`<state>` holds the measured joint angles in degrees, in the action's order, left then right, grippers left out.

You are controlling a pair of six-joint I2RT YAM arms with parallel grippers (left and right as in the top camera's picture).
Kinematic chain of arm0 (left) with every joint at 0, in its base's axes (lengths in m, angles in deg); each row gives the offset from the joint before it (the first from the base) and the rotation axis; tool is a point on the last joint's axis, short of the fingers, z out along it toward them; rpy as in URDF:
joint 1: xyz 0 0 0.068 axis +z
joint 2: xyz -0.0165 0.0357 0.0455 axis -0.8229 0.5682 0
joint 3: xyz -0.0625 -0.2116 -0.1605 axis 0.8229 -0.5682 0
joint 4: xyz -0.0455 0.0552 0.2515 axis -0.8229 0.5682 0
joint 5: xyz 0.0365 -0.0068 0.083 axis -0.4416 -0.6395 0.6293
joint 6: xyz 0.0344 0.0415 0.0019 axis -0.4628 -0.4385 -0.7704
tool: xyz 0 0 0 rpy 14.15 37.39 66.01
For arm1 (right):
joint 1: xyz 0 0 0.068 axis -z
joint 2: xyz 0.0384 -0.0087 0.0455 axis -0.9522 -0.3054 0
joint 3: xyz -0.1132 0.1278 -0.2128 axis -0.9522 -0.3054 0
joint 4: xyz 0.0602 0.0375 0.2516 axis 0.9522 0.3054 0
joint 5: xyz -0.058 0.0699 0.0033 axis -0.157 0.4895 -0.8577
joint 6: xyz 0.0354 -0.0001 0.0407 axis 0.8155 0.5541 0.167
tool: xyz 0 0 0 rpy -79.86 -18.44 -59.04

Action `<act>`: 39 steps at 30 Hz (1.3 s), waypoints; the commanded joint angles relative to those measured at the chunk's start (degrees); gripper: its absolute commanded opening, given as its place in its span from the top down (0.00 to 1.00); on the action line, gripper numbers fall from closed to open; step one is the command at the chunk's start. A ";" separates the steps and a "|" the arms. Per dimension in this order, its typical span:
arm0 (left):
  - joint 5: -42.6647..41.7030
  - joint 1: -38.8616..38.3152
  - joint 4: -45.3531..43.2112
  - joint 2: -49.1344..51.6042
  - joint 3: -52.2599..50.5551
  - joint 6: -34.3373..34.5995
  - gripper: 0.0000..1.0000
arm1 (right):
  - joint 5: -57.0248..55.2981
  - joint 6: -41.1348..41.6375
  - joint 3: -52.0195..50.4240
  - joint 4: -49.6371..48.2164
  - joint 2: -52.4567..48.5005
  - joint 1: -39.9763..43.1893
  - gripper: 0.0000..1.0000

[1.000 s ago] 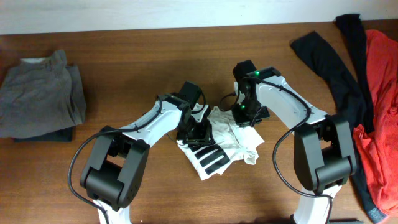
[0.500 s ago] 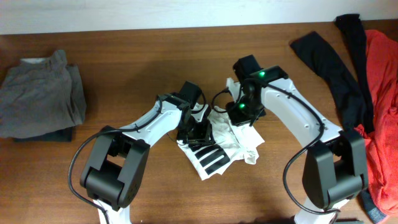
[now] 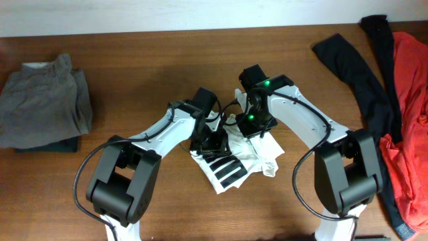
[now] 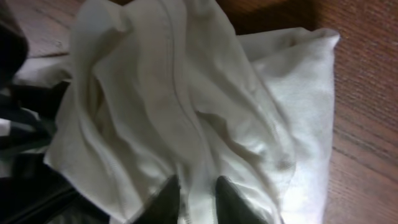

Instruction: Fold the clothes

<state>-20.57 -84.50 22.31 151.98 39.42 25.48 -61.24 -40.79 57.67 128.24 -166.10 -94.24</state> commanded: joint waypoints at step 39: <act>8.74 -0.33 4.13 -4.11 6.40 0.07 0.49 | -11.39 4.42 6.10 11.56 9.40 8.28 0.71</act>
<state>-19.59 -84.74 25.33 152.53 42.61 25.45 -75.56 -37.03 62.63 136.72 -159.46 -86.33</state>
